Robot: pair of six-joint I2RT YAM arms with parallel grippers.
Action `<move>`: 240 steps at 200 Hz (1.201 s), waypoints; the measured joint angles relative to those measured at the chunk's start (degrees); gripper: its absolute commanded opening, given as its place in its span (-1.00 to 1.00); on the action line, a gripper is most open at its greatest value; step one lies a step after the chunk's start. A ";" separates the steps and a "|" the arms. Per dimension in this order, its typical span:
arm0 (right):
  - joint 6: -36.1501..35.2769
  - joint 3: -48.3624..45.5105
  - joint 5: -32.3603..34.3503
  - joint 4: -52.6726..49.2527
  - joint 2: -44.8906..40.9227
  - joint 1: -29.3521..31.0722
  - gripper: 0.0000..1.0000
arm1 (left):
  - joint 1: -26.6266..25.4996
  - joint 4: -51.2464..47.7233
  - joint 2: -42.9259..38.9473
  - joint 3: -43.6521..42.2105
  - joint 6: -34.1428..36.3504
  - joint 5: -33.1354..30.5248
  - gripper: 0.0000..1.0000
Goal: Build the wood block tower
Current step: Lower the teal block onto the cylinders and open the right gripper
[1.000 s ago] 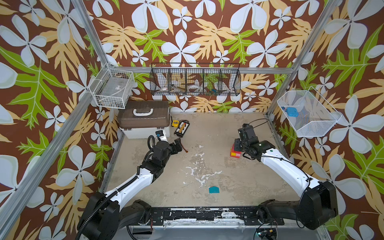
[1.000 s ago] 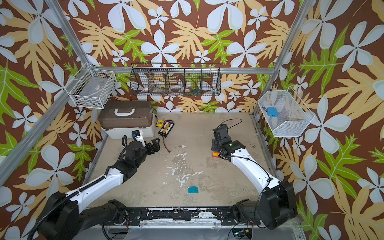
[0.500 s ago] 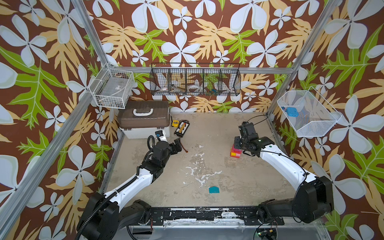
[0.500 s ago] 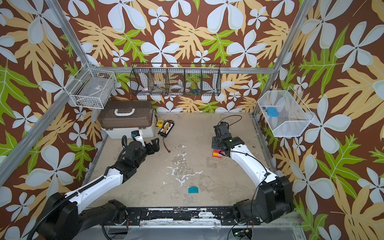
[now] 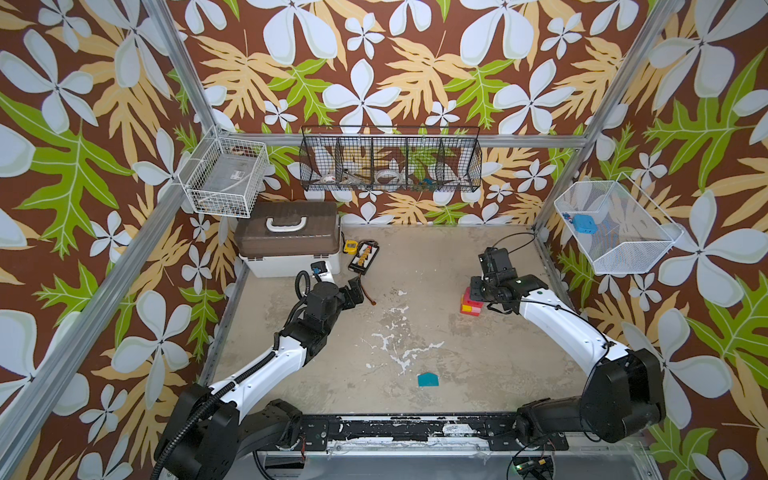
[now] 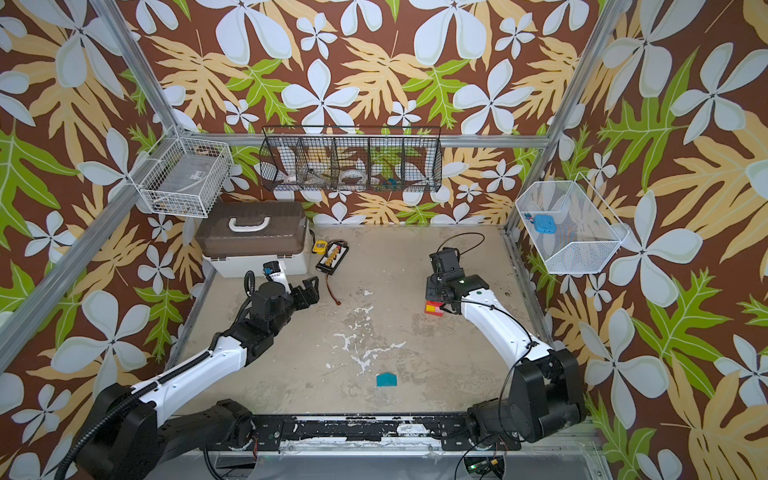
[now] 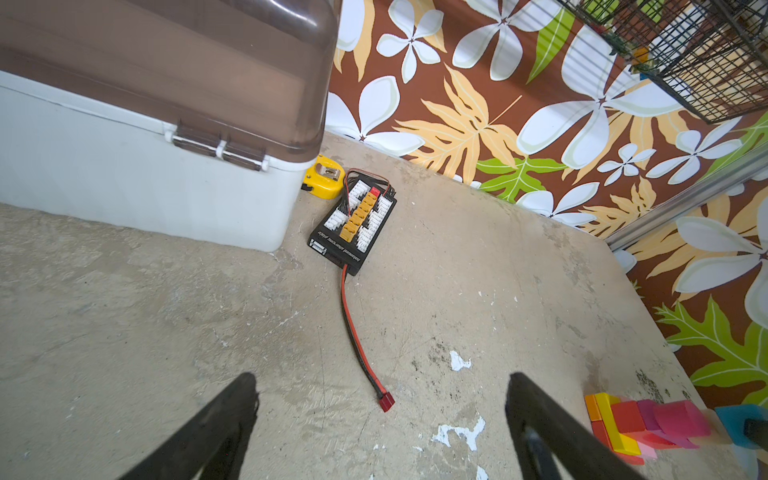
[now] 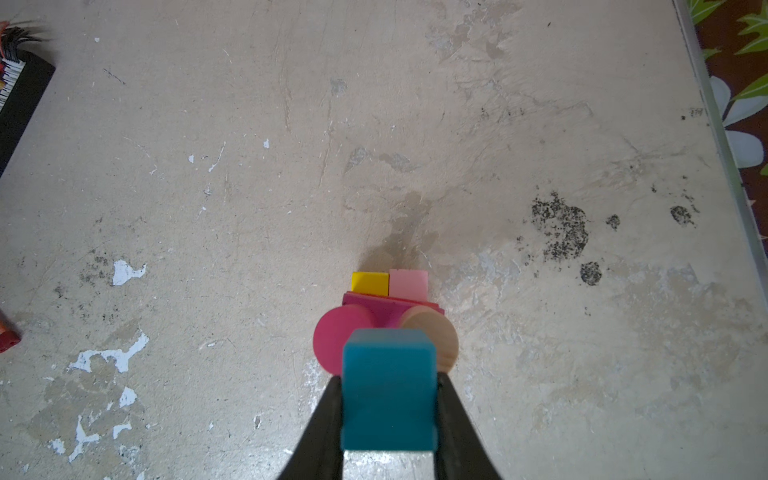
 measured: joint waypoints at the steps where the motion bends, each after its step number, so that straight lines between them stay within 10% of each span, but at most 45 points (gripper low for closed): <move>1: 0.00 0.02 0.00 0.00 0.02 0.00 -0.59 | 0.00 0.00 0.00 0.00 0.00 0.00 0.89; 240: 0.66 2.01 0.37 0.52 4.13 -0.61 -0.50 | 0.00 -0.04 0.39 0.00 -0.04 0.02 0.88</move>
